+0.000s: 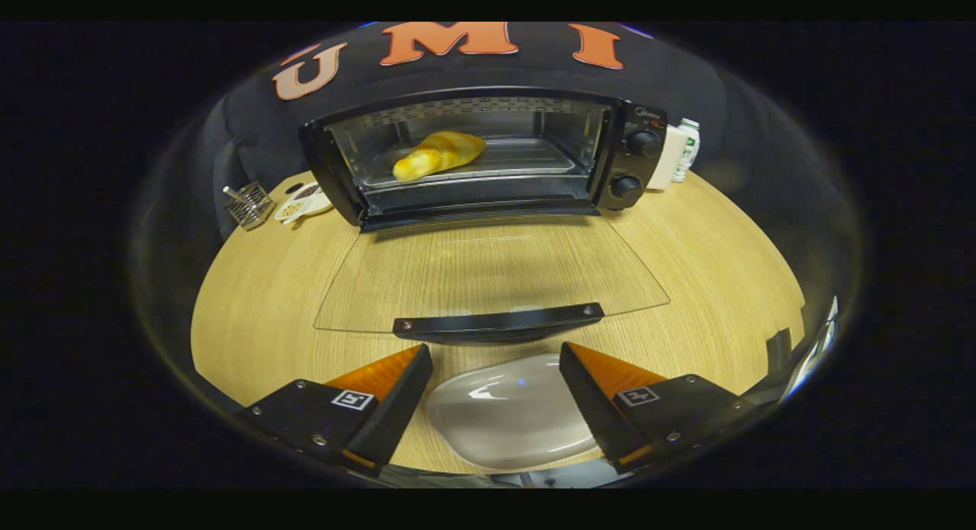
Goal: Open the toaster oven, put the food inside, and close the toaster oven door.
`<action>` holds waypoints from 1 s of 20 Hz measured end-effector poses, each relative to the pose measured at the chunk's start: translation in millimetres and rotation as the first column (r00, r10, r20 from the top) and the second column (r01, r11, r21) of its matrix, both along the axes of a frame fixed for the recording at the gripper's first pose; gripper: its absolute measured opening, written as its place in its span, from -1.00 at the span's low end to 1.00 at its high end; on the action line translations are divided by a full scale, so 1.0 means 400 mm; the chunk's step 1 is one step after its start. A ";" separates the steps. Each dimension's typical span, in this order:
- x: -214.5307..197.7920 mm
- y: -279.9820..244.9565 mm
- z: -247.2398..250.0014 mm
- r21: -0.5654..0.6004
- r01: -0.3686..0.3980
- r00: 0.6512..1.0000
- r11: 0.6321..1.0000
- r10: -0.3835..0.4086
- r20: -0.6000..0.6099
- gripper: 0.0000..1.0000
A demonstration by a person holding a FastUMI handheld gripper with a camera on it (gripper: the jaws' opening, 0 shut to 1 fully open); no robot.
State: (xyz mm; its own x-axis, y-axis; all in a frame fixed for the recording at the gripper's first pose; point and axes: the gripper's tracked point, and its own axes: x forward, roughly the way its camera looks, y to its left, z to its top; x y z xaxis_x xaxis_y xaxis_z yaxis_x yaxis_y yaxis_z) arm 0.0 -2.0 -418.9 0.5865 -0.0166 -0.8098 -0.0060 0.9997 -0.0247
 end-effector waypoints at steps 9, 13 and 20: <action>0.024 0.017 0.039 0.040 -0.021 0.999 0.999 0.019 0.026 0.99; 0.041 0.011 0.109 0.034 -0.024 0.997 0.999 0.022 0.073 1.00; 0.113 0.011 0.240 0.053 -0.021 0.983 0.998 0.011 0.183 1.00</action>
State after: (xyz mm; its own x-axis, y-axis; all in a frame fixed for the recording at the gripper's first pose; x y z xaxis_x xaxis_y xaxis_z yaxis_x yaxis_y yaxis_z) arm 45.1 2.4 -322.9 0.7244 0.0348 -0.6885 -0.0222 0.9994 0.0272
